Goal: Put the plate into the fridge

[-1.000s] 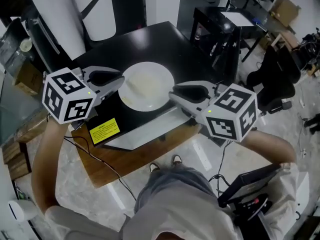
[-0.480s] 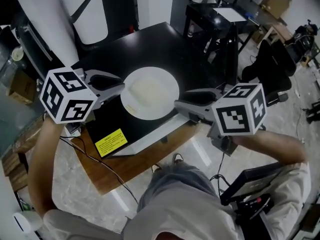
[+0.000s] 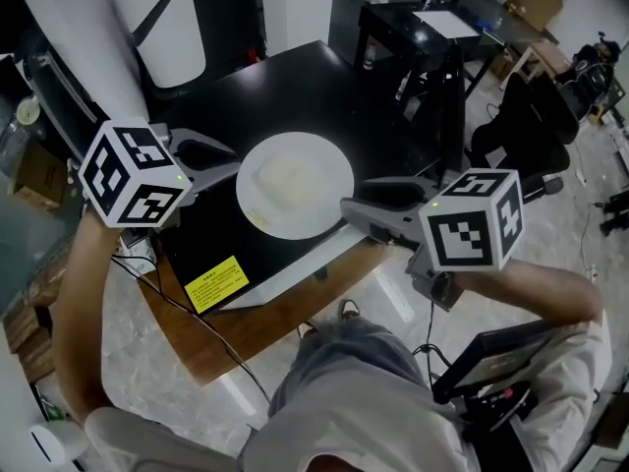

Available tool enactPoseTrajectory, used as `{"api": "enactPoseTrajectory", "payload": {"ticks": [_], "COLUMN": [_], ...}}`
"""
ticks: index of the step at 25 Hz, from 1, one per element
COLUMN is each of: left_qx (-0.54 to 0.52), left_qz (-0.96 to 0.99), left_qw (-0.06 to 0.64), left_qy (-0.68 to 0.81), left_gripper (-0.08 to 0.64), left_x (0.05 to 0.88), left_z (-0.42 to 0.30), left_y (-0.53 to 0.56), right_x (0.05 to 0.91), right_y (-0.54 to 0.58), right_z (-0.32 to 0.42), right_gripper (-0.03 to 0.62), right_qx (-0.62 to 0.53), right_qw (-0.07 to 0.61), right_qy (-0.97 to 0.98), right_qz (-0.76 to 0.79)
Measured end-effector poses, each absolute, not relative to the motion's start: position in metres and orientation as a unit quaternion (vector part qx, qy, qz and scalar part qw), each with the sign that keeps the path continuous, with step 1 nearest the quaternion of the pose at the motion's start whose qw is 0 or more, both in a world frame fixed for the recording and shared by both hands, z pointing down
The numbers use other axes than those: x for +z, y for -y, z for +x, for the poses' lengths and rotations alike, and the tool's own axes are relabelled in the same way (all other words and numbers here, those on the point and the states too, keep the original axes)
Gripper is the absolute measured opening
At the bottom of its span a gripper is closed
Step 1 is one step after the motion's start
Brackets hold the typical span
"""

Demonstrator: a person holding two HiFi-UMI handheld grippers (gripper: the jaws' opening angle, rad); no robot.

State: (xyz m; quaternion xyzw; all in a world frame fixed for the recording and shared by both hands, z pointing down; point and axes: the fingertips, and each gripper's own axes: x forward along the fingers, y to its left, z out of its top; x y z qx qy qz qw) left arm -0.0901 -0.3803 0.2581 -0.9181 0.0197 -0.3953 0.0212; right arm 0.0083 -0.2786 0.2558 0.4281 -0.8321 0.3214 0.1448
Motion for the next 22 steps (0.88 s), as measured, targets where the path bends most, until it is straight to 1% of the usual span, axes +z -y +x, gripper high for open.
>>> {"api": "enactPoseTrajectory", "payload": {"ticks": [8, 13, 15, 18, 22], "left_qx": [-0.381, -0.389, -0.391, -0.386, -0.374], "left_qz": [-0.924, -0.920, -0.918, -0.920, -0.925], "left_qw": [0.040, 0.058, 0.066, 0.070, 0.065], "left_qy": [-0.015, -0.007, -0.008, -0.014, -0.024], "left_gripper": [0.025, 0.025, 0.025, 0.025, 0.023], "left_x": [0.254, 0.259, 0.261, 0.263, 0.259], "left_z": [-0.067, -0.062, -0.061, -0.059, -0.059], "left_y": [0.362, 0.366, 0.367, 0.365, 0.359], "right_x": [0.252, 0.258, 0.261, 0.260, 0.251], "right_y": [0.255, 0.247, 0.246, 0.247, 0.250], "right_z": [0.022, 0.021, 0.019, 0.013, 0.011], "right_gripper": [0.133, 0.133, 0.133, 0.129, 0.085], "right_qx": [0.345, 0.389, 0.420, 0.471, 0.499], "right_qw": [0.110, 0.085, 0.058, -0.010, -0.083], "right_qy": [0.828, 0.820, 0.815, 0.807, 0.799], "right_qz": [0.428, 0.412, 0.395, 0.357, 0.325]}}
